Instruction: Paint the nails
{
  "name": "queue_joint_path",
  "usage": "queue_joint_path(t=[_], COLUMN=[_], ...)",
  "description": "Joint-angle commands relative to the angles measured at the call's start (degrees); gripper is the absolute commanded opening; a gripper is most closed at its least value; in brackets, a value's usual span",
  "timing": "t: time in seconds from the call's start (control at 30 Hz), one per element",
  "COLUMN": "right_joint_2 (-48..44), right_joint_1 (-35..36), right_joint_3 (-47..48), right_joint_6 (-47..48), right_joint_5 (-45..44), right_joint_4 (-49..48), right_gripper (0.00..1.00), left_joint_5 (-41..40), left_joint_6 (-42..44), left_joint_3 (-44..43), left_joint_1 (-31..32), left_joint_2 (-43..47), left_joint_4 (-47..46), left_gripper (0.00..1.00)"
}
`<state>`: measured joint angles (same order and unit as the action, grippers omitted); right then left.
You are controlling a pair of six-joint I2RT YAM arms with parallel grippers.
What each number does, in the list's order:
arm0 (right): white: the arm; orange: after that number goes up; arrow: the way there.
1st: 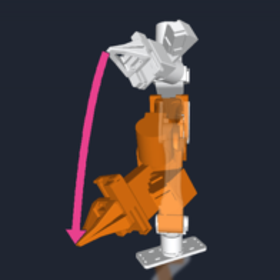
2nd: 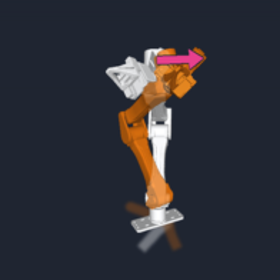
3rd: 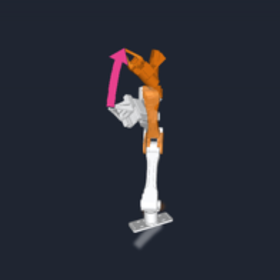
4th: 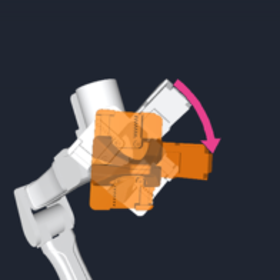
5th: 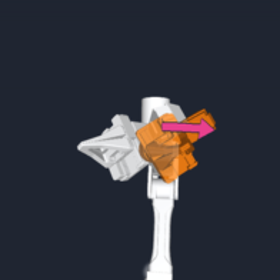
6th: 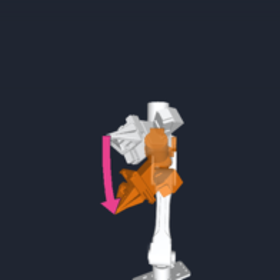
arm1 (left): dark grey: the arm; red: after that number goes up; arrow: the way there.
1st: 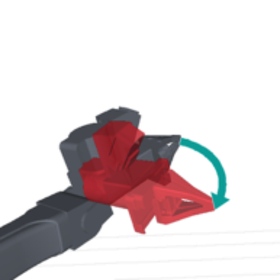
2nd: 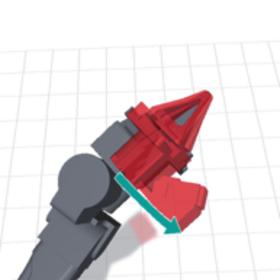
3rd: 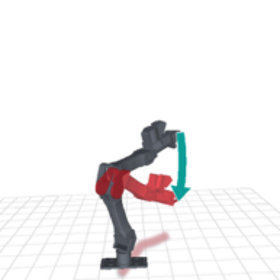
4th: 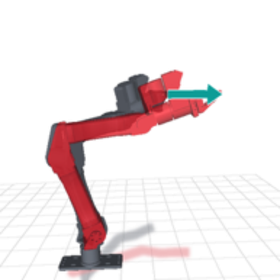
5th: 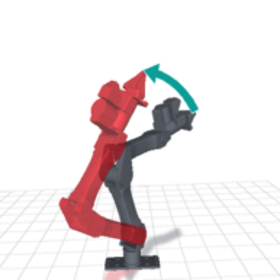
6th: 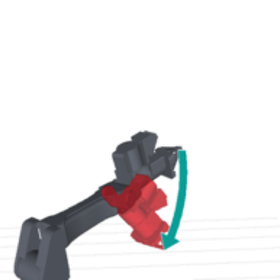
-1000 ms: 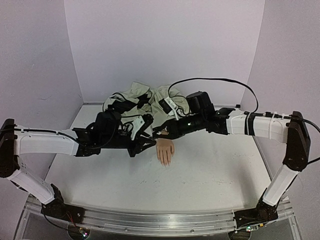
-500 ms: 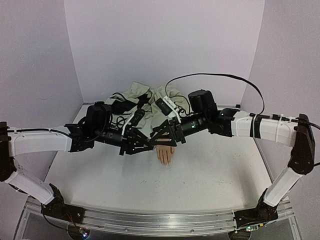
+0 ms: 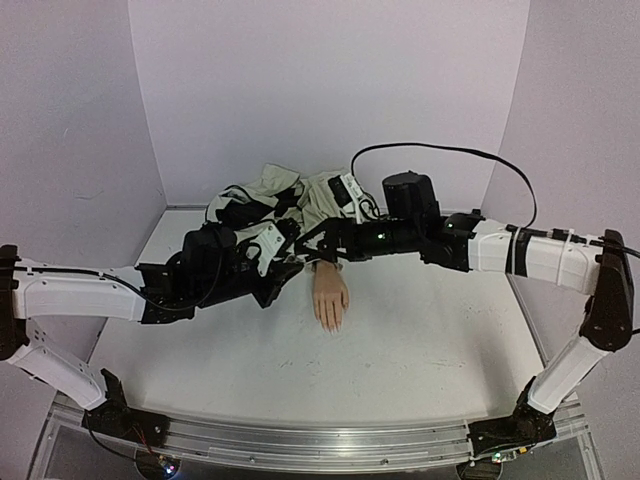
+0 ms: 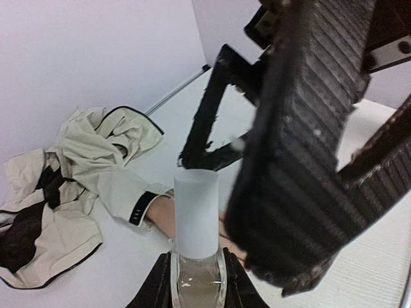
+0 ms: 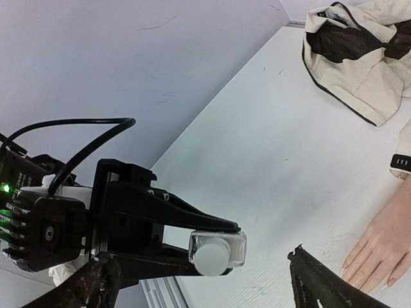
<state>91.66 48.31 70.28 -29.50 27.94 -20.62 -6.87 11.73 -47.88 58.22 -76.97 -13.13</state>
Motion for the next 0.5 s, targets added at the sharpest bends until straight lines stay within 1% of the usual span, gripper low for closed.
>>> queue_joint_path(t=[0.0,0.13,0.2,0.33,0.4,0.47], right_joint_2=[0.9,3.8,4.6,6.2,6.6,6.6], right_joint_1=[0.3,0.3,0.2,0.3,0.4,0.6], right_joint_3=[2.3,3.8,4.3,5.8,6.2,6.1], right_joint_6=[-5.8,-7.5,-7.9,-8.4,-8.5,-8.5], right_joint_5=[-5.4,-6.1,-5.7,-5.9,-6.0,-6.1], right_joint_4=[-2.3,-0.6,-0.4,0.4,1.1,1.4], right_gripper=[0.88,0.84,0.81,0.58,0.51,0.49], left_joint_5=[-10.9,-11.1,-11.5,-12.1,-12.6,-13.4], left_joint_6=[2.2,3.0,3.7,3.7,3.6,3.4], left_joint_3=[-3.0,-3.6,-3.6,-3.2,-3.0,-2.9], left_joint_1=[1.1,2.1,2.4,2.6,2.6,2.6], left_joint_2=[-2.2,-3.7,-4.0,-3.7,-3.6,-3.6], left_joint_4=[-3.7,-3.7,-3.7,-3.7,-3.7,-3.7], left_gripper=[0.00,0.00,0.00,0.00,0.00,0.00])
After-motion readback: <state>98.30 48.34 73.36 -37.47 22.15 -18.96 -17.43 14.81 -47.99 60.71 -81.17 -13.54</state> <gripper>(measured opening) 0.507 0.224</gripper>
